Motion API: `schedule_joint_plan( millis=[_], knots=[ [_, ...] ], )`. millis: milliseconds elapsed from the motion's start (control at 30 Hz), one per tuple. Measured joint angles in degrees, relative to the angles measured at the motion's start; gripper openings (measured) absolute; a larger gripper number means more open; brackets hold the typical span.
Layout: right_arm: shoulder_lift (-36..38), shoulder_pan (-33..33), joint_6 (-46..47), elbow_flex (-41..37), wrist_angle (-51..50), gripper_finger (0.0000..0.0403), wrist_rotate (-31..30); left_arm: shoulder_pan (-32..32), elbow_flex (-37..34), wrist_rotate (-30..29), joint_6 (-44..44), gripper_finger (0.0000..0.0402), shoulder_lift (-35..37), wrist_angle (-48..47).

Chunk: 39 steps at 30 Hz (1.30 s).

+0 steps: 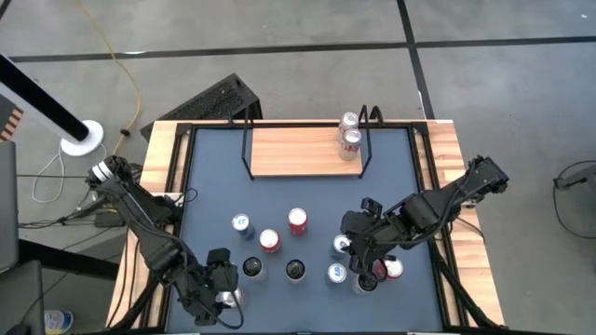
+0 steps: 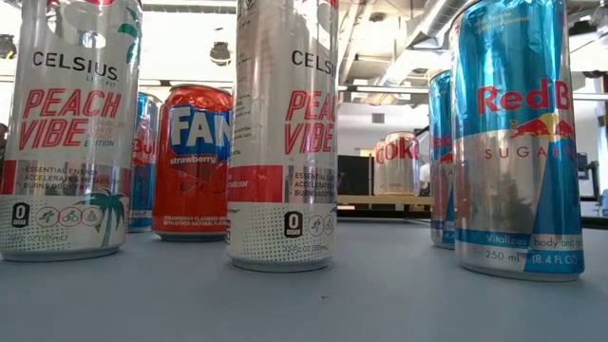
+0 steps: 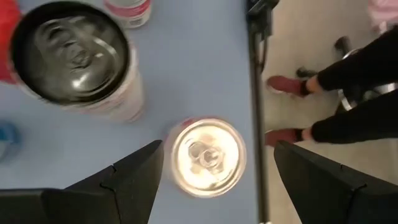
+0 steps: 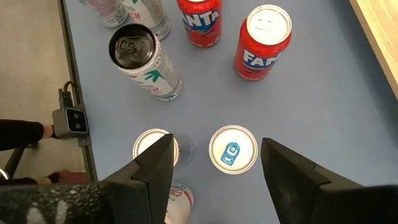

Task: Place canned beverage on shelf
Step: Put the silver soda can on the shelf aligned with the other silver soda cans

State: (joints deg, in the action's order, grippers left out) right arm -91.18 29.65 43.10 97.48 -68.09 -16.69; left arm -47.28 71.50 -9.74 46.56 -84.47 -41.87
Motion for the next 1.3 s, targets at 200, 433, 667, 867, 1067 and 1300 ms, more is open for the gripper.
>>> schedule_joint_plan(
  millis=[200,433,667,867,1067,1300],
  knots=[
    [0.0,0.0,-0.1,0.0,0.1,0.0225,0.0,0.1,1.5,-0.6,4.4,0.0295,0.0,-0.8],
    [0.0,0.0,-0.1,0.0,0.1,0.0225,-1.6,0.2,1.5,-0.8,7.8,0.0295,0.0,-0.8],
    [0.0,-0.2,-0.1,0.0,1.4,0.0225,-2.2,1.4,1.5,2.4,5.7,0.0295,0.0,-2.5],
    [0.0,-0.3,-0.1,0.0,1.3,0.0225,-2.2,4.4,1.5,10.2,1.9,0.0301,0.0,-3.4],
    [0.0,-0.3,0.0,0.0,1.3,0.0225,-2.1,5.9,1.5,15.5,0.3,0.0334,0.0,-2.1],
    [0.0,-0.3,0.0,0.0,1.3,0.0225,-2.1,5.8,1.5,14.9,-0.5,0.0384,0.0,-4.9]
  ],
)
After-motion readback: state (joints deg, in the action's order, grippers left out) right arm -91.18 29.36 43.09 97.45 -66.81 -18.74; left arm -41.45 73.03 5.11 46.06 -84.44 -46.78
